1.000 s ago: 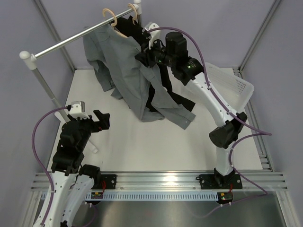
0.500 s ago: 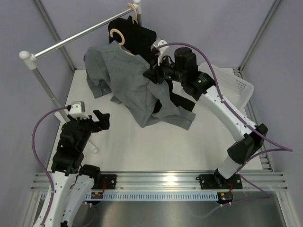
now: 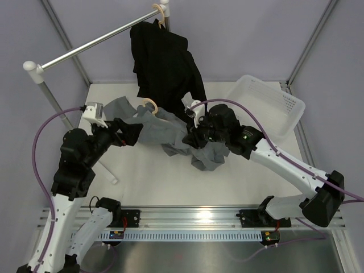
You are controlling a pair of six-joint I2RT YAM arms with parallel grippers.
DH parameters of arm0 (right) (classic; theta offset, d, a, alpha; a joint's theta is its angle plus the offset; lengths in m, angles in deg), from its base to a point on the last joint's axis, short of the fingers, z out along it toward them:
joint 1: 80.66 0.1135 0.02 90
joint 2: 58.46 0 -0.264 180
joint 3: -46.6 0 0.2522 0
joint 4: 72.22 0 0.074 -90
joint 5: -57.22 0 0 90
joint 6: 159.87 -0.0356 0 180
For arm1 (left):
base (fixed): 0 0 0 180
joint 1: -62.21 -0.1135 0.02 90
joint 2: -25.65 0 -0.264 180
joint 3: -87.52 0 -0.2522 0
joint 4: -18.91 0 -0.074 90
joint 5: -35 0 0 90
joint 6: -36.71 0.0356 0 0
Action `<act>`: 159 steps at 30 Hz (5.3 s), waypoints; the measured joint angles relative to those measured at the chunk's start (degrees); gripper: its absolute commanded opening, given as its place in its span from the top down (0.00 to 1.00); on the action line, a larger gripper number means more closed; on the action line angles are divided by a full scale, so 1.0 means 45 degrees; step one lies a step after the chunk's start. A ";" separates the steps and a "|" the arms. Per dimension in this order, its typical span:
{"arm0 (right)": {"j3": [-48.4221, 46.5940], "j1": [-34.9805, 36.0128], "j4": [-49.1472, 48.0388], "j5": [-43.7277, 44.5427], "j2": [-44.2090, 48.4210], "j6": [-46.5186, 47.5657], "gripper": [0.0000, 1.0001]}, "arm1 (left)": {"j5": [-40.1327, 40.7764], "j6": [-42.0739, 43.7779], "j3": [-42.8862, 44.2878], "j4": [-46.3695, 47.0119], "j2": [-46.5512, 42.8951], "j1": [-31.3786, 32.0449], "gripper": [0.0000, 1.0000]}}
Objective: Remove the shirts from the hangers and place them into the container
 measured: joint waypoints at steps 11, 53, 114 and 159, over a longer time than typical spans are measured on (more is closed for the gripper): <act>0.1496 0.0248 -0.0141 0.0010 0.0962 -0.0996 1.00 | 0.0335 -0.0714 0.2589 0.0267 0.3847 0.3808 0.09; 0.1758 0.0262 -0.0855 -0.0194 0.1637 -0.1598 0.56 | 0.3502 0.0413 0.4454 0.0806 0.6912 0.4886 1.00; -0.3774 0.1520 0.0447 0.0544 -0.2365 -0.0704 1.00 | 0.6227 0.3026 0.1753 0.2516 0.4775 0.4906 1.00; -0.0335 0.3832 0.1690 0.7213 0.3167 -0.3483 0.31 | 0.7368 0.1608 0.0835 0.3614 0.3181 0.4231 1.00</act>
